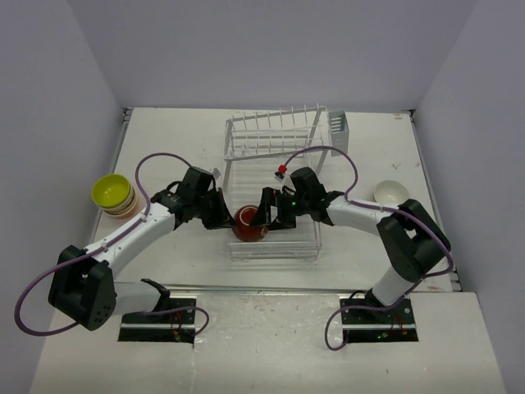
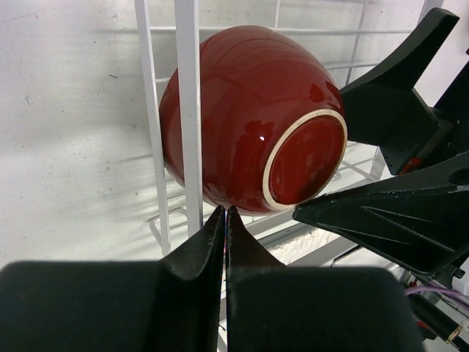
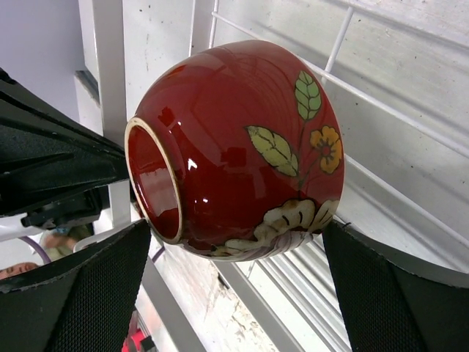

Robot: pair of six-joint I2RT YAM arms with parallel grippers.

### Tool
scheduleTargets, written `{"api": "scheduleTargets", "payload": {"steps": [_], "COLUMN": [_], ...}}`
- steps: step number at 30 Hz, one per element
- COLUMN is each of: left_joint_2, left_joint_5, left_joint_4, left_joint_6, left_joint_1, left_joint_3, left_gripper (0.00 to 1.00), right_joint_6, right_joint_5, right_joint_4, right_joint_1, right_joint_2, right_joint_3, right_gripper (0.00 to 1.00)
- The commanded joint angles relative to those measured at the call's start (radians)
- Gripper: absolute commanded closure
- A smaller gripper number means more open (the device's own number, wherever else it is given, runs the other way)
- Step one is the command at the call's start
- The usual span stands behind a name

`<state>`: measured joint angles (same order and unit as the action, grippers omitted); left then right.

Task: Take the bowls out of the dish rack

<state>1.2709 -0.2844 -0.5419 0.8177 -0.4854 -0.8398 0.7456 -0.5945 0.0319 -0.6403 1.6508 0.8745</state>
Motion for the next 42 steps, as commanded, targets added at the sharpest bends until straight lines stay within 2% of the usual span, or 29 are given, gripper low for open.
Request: {"api": "scheduleTargets", "payload": {"steps": [1,18,42], "left_joint_2": [0.004,0.012,0.025], "left_joint_5": [-0.01,-0.009,-0.013], "left_joint_4": [-0.001,0.003,0.006], "left_joint_6": [-0.023,-0.029,-0.049], "left_joint_1": [-0.005,-0.007,-0.005], "left_joint_3": [-0.021,-0.021,-0.044], "left_gripper": [1.0,1.0,1.0], "right_joint_6": [0.037,0.034,0.035], "right_joint_5": [-0.056,-0.107,-0.09], "right_joint_4": [0.071,0.174,0.209], "right_joint_1": [0.002,0.002,0.007], "right_joint_2": [0.02,-0.089,-0.083], "right_joint_3": [-0.011,-0.034,-0.049], "right_gripper": [0.01,0.01,0.01]}}
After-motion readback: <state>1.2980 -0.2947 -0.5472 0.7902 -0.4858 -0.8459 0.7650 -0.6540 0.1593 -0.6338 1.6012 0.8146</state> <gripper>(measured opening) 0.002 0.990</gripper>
